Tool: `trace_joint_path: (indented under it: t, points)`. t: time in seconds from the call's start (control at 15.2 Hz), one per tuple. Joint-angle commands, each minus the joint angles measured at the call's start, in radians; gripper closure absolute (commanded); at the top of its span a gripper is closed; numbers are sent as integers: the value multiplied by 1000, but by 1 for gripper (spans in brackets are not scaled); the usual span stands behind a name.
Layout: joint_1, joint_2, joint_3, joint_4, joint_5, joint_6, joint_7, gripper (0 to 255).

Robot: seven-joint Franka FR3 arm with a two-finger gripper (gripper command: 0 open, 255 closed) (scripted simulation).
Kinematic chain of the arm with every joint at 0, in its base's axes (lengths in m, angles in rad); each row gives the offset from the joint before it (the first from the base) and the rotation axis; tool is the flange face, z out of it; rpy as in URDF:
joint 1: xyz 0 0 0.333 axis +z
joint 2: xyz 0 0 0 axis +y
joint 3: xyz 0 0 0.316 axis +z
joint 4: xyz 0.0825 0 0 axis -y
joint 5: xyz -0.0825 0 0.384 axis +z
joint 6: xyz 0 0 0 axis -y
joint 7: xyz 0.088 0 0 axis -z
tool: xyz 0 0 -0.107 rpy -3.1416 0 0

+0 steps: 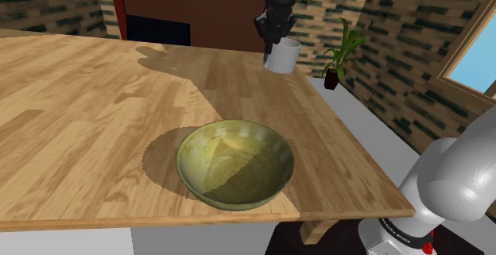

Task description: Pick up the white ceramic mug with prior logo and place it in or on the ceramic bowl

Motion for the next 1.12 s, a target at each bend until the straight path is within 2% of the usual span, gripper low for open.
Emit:
trace_joint_path:
  t: [0.0,0.59,1.06]
  points:
    - [0,12,1,43,-3,-32,-1,255]
    - [2,70,10,228,-18,-161,1,255]
    - [78,65,109,252,-15,-205,174,255]
